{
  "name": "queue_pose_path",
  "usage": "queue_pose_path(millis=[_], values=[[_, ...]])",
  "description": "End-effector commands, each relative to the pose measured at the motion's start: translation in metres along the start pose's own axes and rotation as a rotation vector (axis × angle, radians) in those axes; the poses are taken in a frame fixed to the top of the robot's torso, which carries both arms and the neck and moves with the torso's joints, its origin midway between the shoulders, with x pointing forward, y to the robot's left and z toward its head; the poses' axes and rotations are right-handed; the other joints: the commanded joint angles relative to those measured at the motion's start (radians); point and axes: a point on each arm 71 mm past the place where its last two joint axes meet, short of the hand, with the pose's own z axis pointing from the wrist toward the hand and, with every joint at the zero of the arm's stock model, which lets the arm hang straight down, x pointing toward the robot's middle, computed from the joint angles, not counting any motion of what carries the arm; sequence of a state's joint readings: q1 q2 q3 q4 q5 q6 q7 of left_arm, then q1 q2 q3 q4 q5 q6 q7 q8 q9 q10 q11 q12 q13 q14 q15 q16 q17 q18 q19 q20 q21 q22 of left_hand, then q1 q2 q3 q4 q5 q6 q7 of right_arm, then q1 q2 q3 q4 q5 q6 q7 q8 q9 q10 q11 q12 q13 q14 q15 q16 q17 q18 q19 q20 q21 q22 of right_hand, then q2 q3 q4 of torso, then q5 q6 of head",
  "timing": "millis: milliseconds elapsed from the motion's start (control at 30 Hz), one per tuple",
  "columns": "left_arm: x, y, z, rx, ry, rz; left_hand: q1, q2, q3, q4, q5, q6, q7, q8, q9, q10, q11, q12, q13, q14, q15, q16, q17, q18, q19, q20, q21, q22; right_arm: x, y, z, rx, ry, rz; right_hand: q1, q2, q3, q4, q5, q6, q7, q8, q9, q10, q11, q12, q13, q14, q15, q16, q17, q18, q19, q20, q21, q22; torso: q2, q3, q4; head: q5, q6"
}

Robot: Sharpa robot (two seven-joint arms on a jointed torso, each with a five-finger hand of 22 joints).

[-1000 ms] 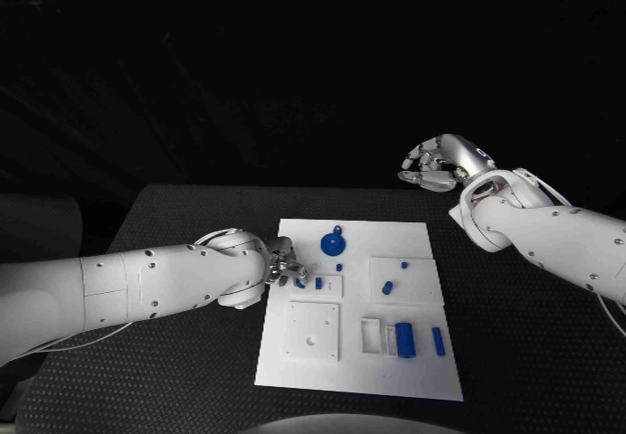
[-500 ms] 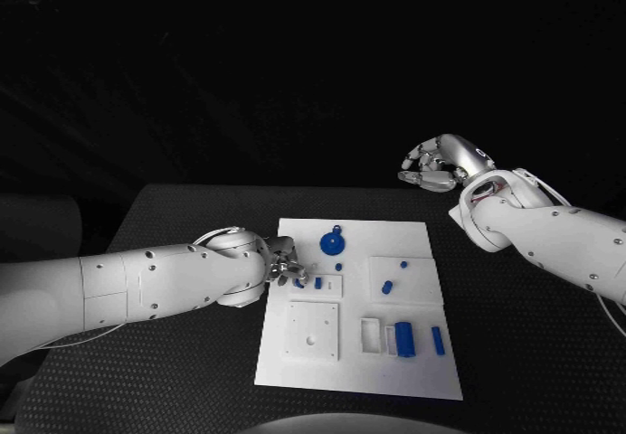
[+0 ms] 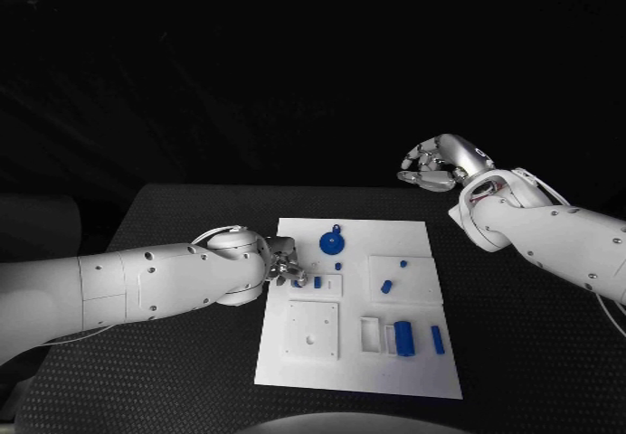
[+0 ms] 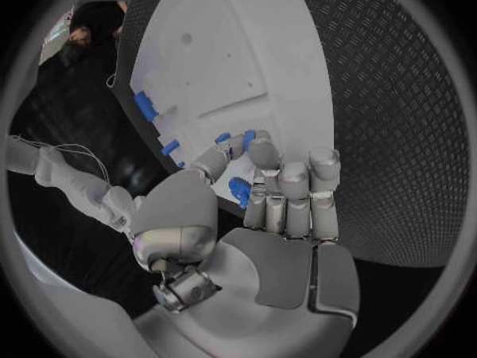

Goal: Assemble the parts on the task board

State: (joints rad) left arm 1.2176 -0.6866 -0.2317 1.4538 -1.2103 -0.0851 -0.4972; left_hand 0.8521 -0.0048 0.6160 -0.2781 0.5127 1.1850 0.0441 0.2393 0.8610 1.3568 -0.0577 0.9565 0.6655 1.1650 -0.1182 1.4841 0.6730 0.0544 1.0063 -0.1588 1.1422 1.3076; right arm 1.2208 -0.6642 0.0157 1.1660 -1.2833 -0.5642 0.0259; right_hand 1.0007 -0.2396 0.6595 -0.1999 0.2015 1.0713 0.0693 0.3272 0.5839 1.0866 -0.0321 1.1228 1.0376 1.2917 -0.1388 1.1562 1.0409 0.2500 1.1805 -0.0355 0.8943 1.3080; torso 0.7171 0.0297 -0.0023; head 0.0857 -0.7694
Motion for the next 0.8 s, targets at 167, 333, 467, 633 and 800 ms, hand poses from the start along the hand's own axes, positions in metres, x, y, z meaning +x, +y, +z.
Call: queue_pose_path(millis=[167,333,467,633,800], values=[[0.0183,-0.0024,-0.0001,0.006,0.128,-0.001,0.004,0.019,0.005,0.006,-0.003,0.066,-0.064,0.19,-0.003,0.054,-0.059,0.005,0.001,0.076,-0.09,0.005,-0.001,0.027,-0.002,-0.103,0.004,0.015,0.0015,0.0007,-0.0001,-0.005,0.012,0.001,-0.009,-0.004,-0.007,-0.001,0.006,0.0,0.007,-0.005,0.001,-0.007,-0.001,-0.006,0.001,-0.008,0.0,-0.004,0.001,0.012,-0.01,-0.001,-0.003,0.015,0.0,0.0,0.0005,0.001,0.002],[0.0179,-0.0025,0.0002,0.006,0.125,-0.018,-0.008,0.022,-0.001,0.012,-0.012,0.061,-0.062,0.194,-0.006,0.051,-0.057,0.004,0.0,0.073,-0.089,0.003,-0.003,0.027,-0.005,-0.102,0.003,0.015,0.0019,0.0012,0.0,-0.005,0.013,0.002,-0.009,-0.004,-0.007,-0.001,0.007,0.0,0.007,-0.005,0.001,-0.007,-0.001,-0.006,0.002,-0.008,0.0,-0.004,0.001,0.012,-0.01,-0.001,-0.004,0.015,0.0,0.0003,0.0002,0.001,0.001],[0.0167,-0.0024,0.001,0.003,0.111,-0.025,-0.019,0.032,-0.002,0.018,-0.016,0.058,-0.062,0.197,-0.009,0.051,-0.056,0.003,-0.002,0.072,-0.089,0.002,-0.005,0.028,-0.006,-0.102,0.002,0.014,0.0025,0.0023,0.0001,-0.008,0.015,0.004,-0.01,-0.003,-0.008,0.0,0.007,0.0,0.007,-0.005,0.002,-0.007,-0.001,-0.006,0.002,-0.008,0.0,-0.004,0.001,0.012,-0.009,0.0,-0.004,0.015,0.0,0.0004,0.0002,0.001,0.002],[0.0166,-0.0039,0.002,0.004,0.111,-0.03,-0.033,0.043,-0.005,0.023,-0.024,0.054,-0.061,0.202,-0.013,0.05,-0.056,0.002,-0.004,0.072,-0.09,0.0,-0.007,0.028,-0.007,-0.102,0.002,0.014,0.0023,0.0018,-0.0002,-0.006,0.014,0.004,-0.011,-0.003,-0.008,0.0,0.008,0.0,0.007,-0.005,0.002,-0.007,-0.001,-0.006,0.002,-0.008,0.0,-0.004,0.001,0.012,-0.009,0.0,-0.004,0.015,0.0,0.0002,-0.0003,0.0,0.003],[0.0157,-0.0032,0.0028,0.001,0.106,-0.037,-0.063,0.039,-0.007,0.056,-0.075,0.049,-0.061,0.21,-0.024,0.05,-0.056,-0.001,-0.008,0.071,-0.09,-0.002,-0.012,0.03,-0.008,-0.102,0.001,0.013,0.0021,0.0012,-0.0004,-0.005,0.014,0.003,-0.011,-0.003,-0.008,0.0,0.008,0.0,0.007,-0.006,0.002,-0.007,-0.001,-0.006,0.002,-0.008,0.0,-0.004,0.001,0.012,-0.009,0.0,-0.004,0.015,0.0,0.0001,-0.0008,0.0,0.005]])
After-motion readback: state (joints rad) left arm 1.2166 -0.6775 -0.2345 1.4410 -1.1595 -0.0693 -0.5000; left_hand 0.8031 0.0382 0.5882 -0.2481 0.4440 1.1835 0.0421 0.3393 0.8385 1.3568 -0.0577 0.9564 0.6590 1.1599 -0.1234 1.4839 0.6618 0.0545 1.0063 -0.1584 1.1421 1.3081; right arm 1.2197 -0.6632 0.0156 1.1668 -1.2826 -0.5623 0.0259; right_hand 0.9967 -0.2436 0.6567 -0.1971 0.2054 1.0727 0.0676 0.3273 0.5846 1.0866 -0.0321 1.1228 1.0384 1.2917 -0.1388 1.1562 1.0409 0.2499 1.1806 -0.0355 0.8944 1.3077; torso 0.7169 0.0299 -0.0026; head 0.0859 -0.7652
